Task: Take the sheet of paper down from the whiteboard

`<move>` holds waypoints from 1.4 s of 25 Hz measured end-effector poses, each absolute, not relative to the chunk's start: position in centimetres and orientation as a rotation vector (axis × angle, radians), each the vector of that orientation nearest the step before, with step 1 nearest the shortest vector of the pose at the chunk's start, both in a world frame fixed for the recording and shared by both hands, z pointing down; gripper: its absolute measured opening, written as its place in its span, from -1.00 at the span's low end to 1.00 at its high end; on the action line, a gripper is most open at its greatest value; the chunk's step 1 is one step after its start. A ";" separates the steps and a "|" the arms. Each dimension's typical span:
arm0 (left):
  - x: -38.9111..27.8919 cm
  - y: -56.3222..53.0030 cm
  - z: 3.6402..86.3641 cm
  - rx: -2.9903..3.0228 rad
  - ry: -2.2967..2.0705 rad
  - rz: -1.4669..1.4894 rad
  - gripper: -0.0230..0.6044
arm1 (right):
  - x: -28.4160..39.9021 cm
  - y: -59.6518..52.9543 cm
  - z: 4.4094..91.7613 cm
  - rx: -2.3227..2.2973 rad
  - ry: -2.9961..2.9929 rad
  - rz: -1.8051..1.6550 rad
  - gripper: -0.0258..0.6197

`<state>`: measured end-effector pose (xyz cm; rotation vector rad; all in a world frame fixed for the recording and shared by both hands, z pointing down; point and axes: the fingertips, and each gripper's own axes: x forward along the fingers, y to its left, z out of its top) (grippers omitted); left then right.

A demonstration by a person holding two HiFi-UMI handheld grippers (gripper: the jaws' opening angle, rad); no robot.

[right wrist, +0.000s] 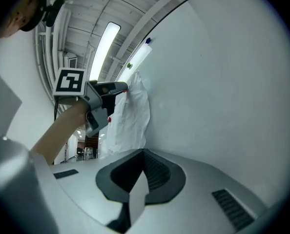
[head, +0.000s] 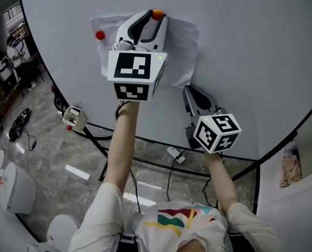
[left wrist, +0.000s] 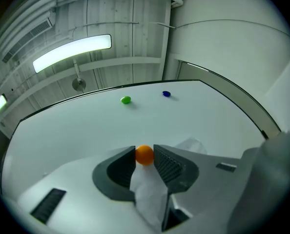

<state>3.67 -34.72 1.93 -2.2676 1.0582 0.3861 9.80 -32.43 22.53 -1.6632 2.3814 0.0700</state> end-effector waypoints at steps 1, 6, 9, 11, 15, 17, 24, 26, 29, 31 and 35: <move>3.7 -34.9 0.8 -2.281 1.049 0.384 -0.44 | 9.8 -32.5 22.4 -1.665 2.381 0.071 -0.88; 3.6 -34.7 -2.5 -2.280 1.062 0.343 -0.44 | 10.2 -32.6 21.7 -1.673 2.379 0.085 -0.88; 3.7 -34.4 -2.5 -2.262 1.078 0.360 -0.44 | 10.2 -32.4 21.7 -1.676 2.376 0.082 -0.88; 3.6 -34.7 -2.4 -2.280 1.074 0.397 -0.44 | 10.1 -32.5 21.6 -1.675 2.378 0.081 -0.88; 3.7 -34.9 -2.4 -2.292 1.067 0.409 -0.44 | 9.9 -32.2 21.5 -1.674 2.381 0.081 -0.88; 3.7 -34.8 -2.4 -2.277 1.084 0.406 -0.42 | 9.9 -32.1 21.5 -1.674 2.382 0.083 -0.88; 0.4 -34.8 -1.2 -2.269 1.175 0.474 -0.17 | 9.8 -32.2 21.7 -1.661 2.395 0.085 -0.88; -2.5 -34.8 0.5 -2.268 1.243 0.536 -0.17 | 10.0 -32.1 21.8 -1.667 2.396 0.088 -0.88; -6.9 -36.6 3.6 -2.310 1.342 0.583 -0.17 | 10.2 -32.2 21.8 -1.670 2.401 0.095 -0.88; -8.9 -38.5 5.0 -2.337 1.378 0.601 -0.17 | 10.3 -32.3 21.9 -1.675 2.400 0.098 -0.88; -11.4 -41.3 6.0 -2.311 1.469 0.563 -0.18 | 9.7 -32.5 22.0 -1.667 2.422 0.097 -0.88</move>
